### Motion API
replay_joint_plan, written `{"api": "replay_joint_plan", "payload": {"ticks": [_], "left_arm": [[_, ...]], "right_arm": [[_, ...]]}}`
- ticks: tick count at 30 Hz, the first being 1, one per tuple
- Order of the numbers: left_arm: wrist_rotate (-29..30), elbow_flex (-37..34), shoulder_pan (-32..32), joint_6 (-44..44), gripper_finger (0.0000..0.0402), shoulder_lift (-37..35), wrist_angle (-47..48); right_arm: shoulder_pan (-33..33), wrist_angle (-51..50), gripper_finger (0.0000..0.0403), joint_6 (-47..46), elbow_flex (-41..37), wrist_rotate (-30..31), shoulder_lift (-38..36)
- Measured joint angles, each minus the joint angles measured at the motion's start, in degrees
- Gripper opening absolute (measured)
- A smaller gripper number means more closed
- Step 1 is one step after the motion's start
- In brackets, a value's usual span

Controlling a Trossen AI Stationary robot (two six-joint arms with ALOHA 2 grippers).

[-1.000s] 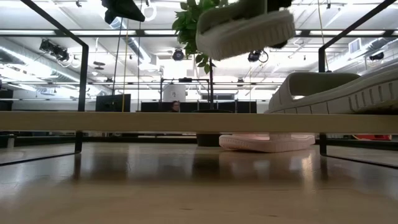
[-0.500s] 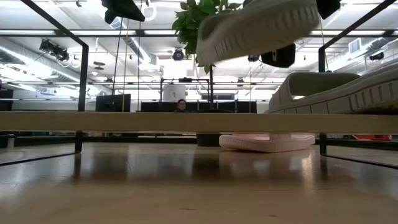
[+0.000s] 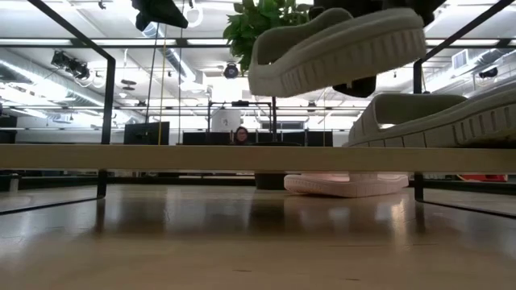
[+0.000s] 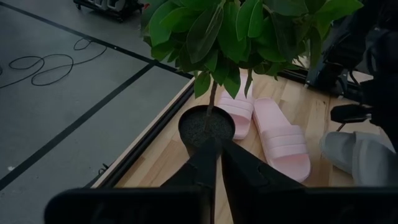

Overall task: Pick and place slides into the shelf
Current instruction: Put the gray slide on the shelf

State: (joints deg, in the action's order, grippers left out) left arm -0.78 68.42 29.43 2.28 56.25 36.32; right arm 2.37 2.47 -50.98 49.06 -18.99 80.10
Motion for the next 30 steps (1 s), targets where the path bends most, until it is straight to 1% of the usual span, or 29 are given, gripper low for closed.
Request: {"api": "replay_joint_plan", "payload": {"ticks": [6,11,17,26,30], "left_arm": [[0.0,0.0,0.0,0.0,0.0018,0.0,0.0],[0.0,0.0,0.0,0.0,0.0024,0.0,0.0],[0.0,0.0,0.0,0.0,0.0032,0.0,0.0],[0.0,0.0,0.0,0.0,0.0019,0.0,0.0],[0.0,0.0,0.0,0.0,0.0021,0.0,0.0]], "right_arm": [[0.0,0.0,0.0014,0.8,0.0,-0.9,1.8],[0.0,0.0,0.0014,1.4,0.0,-1.5,2.9],[0.0,0.0,0.0014,1.7,0.0,-0.2,3.2],[0.0,-0.9,0.0014,2.0,0.0,0.9,3.2],[0.0,-2.3,0.0014,2.1,0.0,0.9,3.2]]}}
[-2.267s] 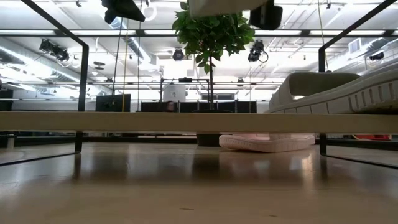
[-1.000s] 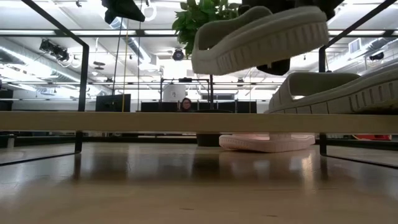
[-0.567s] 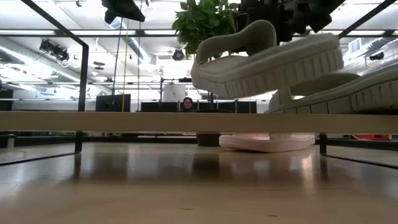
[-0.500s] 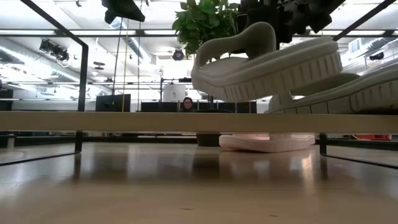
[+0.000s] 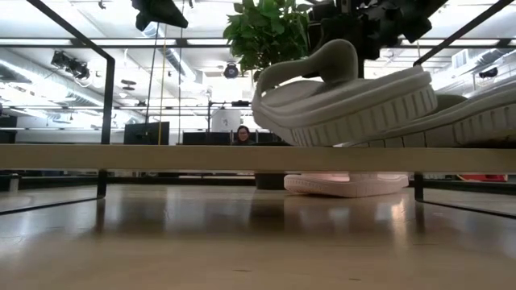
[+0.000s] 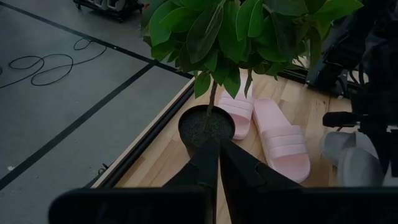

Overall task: Pick and place slides into the shelf
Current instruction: Put the gray slide on the shelf

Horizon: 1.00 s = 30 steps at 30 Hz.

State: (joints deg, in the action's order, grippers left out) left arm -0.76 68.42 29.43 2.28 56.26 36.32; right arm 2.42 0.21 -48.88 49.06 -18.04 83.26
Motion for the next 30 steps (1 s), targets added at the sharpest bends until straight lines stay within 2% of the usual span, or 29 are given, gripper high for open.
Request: {"api": "replay_joint_plan", "payload": {"ticks": [8,20,30], "left_arm": [[0.0,0.0,0.0,0.0,0.0032,0.0,0.0],[0.0,0.0,0.0,-0.1,0.0020,0.0,0.0],[0.0,0.0,0.0,-0.1,0.0034,0.0,0.0]], "right_arm": [[0.0,-0.4,0.0014,-0.6,0.0,0.0,0.0],[0.0,-0.4,0.0014,-1.1,0.0,0.0,0.0],[0.0,0.2,0.0014,-2.0,0.0,-3.4,0.0]]}}
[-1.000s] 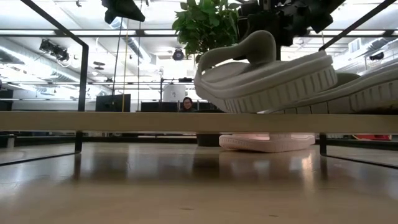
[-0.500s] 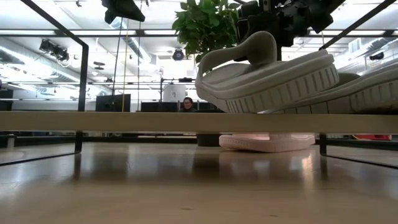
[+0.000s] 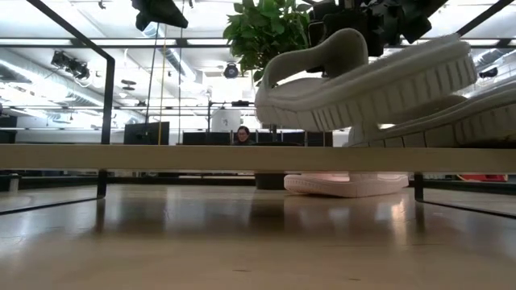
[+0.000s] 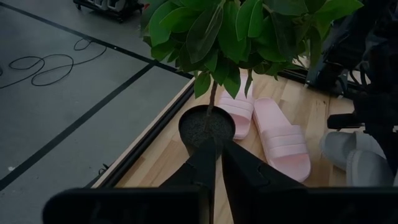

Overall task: Pick and place slides into the shelf
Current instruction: Put the gray slide on the shelf

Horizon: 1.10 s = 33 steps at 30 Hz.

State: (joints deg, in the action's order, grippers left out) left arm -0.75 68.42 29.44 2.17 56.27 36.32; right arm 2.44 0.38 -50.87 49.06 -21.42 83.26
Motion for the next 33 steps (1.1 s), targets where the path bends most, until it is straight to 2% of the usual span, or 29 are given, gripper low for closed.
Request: {"api": "replay_joint_plan", "payload": {"ticks": [11,19,33], "left_arm": [[0.0,0.0,0.0,0.0,0.0021,0.0,0.0],[0.0,0.0,0.0,0.0,0.0032,0.0,0.0],[0.0,0.0,0.0,-0.3,0.0021,0.0,-0.1]], "right_arm": [[0.0,-0.6,0.0014,0.8,0.0,0.6,0.0],[0.9,-0.7,0.0014,3.0,0.0,2.1,0.0],[0.9,-0.7,0.0014,1.0,0.0,3.3,0.0]]}}
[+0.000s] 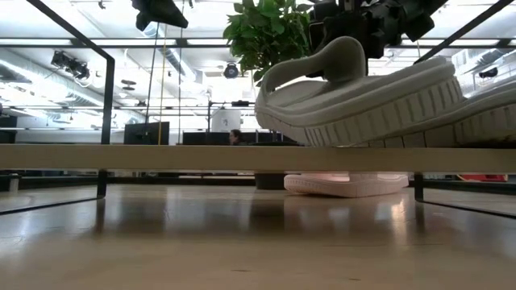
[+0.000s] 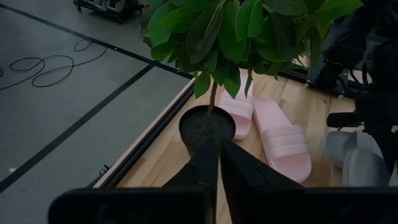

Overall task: Pick and place slides into the shelf
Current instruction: Put the gray slide on the shelf

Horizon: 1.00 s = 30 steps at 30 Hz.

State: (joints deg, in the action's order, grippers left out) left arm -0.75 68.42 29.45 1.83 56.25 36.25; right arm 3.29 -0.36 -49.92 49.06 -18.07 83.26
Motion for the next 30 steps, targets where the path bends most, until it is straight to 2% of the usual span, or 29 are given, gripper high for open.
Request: {"api": "replay_joint_plan", "payload": {"ticks": [14,22,30], "left_arm": [[0.0,0.0,0.0,-0.2,0.0032,0.0,0.0],[0.0,0.0,0.0,-0.1,0.0021,0.0,0.0],[0.0,0.0,0.0,-0.1,0.0033,0.0,0.1]], "right_arm": [[1.8,1.7,0.0014,-4.0,0.0,0.5,1.4],[1.7,3.6,0.0014,-2.5,0.0,2.1,3.2],[1.8,3.3,0.0014,0.0,0.0,1.7,4.5]]}}
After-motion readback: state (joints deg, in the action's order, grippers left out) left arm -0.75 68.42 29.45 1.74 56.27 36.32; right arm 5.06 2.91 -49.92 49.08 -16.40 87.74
